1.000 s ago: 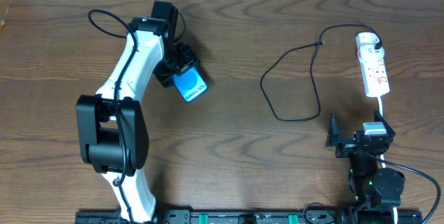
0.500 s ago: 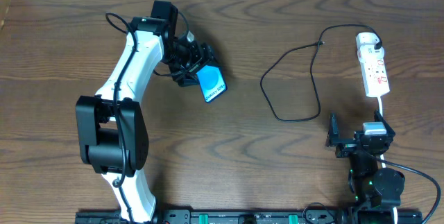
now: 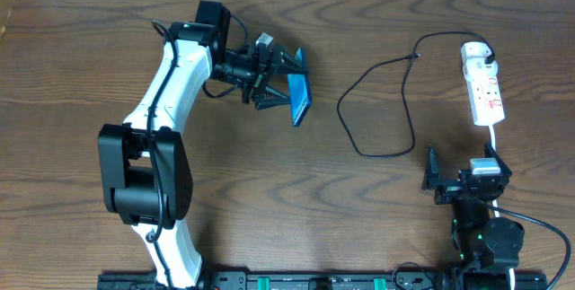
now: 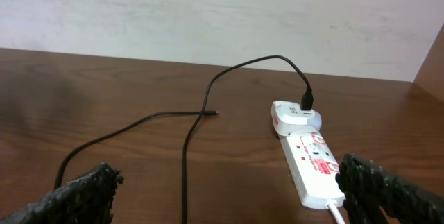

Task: Plug charger to phone and switch on socket
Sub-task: 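Carry the held phone rightward toward the table center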

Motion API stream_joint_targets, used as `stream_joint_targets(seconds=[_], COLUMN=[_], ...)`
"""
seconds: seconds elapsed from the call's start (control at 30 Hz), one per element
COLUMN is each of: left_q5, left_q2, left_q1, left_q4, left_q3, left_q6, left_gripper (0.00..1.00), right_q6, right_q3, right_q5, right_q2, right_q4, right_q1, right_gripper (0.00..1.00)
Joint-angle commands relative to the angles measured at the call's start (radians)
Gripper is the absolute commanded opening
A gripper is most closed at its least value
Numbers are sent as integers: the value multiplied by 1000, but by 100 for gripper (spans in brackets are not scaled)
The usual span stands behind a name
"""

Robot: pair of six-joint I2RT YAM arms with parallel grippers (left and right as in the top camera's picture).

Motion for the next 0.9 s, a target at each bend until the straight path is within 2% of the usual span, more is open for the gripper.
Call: stream_joint_targets(seconds=[0.0, 0.17, 0.87], left_q5=[184, 220, 221], left_q2=[-33, -33, -33], left_q1=[2, 2, 2], left_q4=[0, 0, 0], left_q3=[4, 4, 4], left_q6=[-28, -100, -100], left_gripper=[73, 73, 72], right_q6=[11, 11, 11], right_q3=[-4, -4, -4], right_q5=[3, 3, 3], right_q2=[-5, -5, -5], right_q4=[-1, -1, -1], right_q1=[6, 6, 6], right_gripper=[99, 99, 99])
